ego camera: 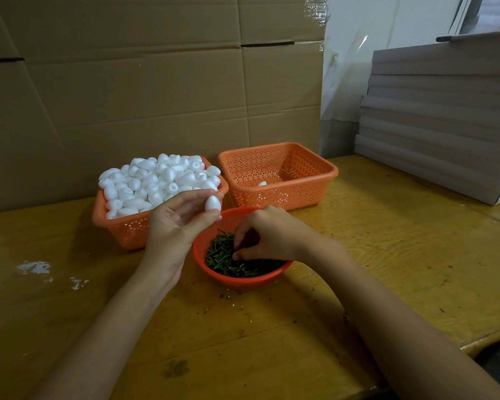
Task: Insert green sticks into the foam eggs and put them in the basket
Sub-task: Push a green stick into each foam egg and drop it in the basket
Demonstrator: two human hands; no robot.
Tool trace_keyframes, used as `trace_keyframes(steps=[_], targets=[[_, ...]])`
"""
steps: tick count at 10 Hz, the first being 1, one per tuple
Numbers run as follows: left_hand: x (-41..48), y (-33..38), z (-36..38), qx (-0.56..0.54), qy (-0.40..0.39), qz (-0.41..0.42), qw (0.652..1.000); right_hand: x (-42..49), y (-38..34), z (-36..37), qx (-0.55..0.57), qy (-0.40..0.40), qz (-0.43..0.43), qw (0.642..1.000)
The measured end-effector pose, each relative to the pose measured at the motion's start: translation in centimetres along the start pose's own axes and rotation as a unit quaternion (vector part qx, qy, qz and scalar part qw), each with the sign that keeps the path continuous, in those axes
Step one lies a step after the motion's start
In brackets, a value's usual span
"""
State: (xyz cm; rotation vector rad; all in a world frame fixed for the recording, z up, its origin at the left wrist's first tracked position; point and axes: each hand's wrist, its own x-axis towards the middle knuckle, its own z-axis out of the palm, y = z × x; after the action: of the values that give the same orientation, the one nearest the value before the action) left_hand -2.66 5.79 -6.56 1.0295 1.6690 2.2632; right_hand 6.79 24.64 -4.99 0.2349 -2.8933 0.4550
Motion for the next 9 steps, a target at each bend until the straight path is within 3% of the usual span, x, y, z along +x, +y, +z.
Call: trace_keyframes(steps=[9], targets=[[0.03, 0.26, 0.26, -0.03, 0.012, -0.006, 0.999, 0.02, 0.05, 0.11, 0.002, 0.005, -0.001, 1.0]])
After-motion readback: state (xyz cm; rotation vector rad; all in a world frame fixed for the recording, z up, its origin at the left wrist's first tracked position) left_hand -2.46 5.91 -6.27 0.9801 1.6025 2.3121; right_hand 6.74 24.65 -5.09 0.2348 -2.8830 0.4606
